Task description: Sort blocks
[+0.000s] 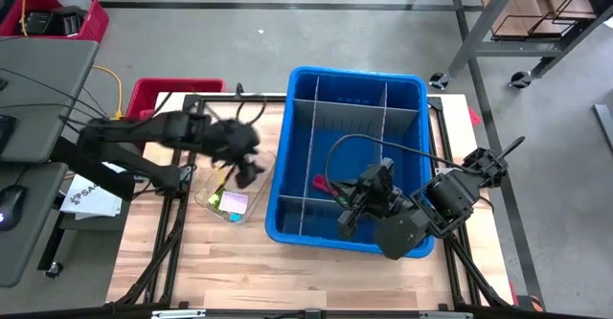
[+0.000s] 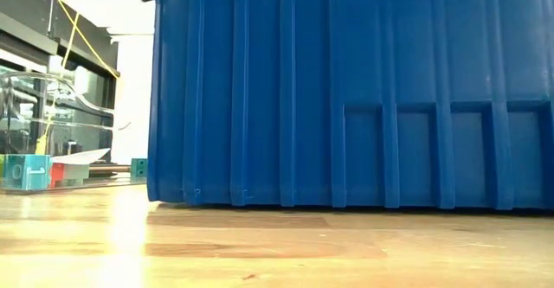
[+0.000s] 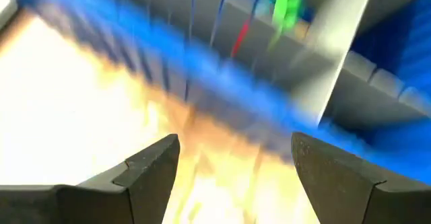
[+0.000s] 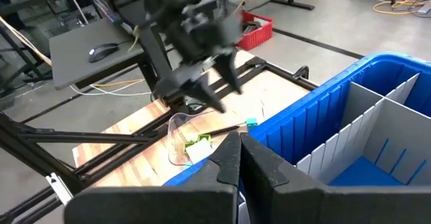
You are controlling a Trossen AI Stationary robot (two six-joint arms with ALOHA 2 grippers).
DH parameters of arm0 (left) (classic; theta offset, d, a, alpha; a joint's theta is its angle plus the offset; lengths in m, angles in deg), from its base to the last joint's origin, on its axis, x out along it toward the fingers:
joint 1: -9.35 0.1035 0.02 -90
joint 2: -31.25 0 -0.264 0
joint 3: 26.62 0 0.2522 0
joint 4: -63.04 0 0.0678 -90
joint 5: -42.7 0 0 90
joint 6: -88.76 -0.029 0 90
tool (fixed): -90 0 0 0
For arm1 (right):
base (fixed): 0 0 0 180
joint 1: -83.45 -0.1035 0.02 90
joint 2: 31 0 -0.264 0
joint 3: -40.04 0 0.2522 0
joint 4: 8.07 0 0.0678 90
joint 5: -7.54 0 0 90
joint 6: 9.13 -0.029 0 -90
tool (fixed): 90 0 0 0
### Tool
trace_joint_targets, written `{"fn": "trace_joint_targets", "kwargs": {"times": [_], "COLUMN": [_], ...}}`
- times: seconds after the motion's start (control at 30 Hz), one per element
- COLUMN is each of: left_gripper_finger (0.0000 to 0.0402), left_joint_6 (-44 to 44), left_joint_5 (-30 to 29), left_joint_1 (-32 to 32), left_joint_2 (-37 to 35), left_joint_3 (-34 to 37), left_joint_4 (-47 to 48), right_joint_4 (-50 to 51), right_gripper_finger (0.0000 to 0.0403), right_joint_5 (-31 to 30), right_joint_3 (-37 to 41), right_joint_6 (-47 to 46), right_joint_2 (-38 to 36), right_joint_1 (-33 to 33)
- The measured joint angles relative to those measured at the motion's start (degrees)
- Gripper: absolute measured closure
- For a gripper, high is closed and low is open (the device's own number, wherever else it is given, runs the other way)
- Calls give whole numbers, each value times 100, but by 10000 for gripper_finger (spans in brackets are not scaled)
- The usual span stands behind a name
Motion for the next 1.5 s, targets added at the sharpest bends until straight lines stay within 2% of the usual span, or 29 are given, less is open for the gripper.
{"fn": "trace_joint_targets", "kwargs": {"times": [0.17,0.33,0.47,0.53,0.7,0.87,1.0,1.17,1.23,1.37,1.5], "left_gripper_finger": [119,119,119,119,119,119,119,119,119,119,119], "left_joint_6": [337,-477,-1288,-1615,-1747,-2036,-1994,-2474,-2635,-2940,-2952], "left_joint_5": [30,706,853,849,1015,2341,2119,1772,1904,2538,2459], "left_joint_1": [-482,-555,-292,-131,243,250,227,261,264,283,285], "left_joint_2": [-694,-854,-727,-625,-207,116,198,201,211,449,1003], "left_joint_3": [1610,2888,3444,3562,3569,3555,3541,3541,3541,3581,3613], "left_joint_4": [320,31,-494,-753,-763,-1064,-1544,-1455,-1438,-1559,-1602], "right_joint_4": [45,46,46,29,18,-30,-31,-32,-32,-32,-33], "right_gripper_finger": [403,403,403,403,403,403,403,403,403,403,403], "right_joint_5": [-11,-36,-20,-17,-5,0,1,2,16,17,32], "right_joint_3": [0,0,2,2,0,0,0,0,0,0,0], "right_joint_6": [0,-1,-53,-66,-170,-162,-157,-168,-168,-160,-167], "right_joint_2": [0,0,0,0,4,24,24,24,24,24,24], "right_joint_1": [25,37,57,57,53,55,52,55,55,55,49]}}
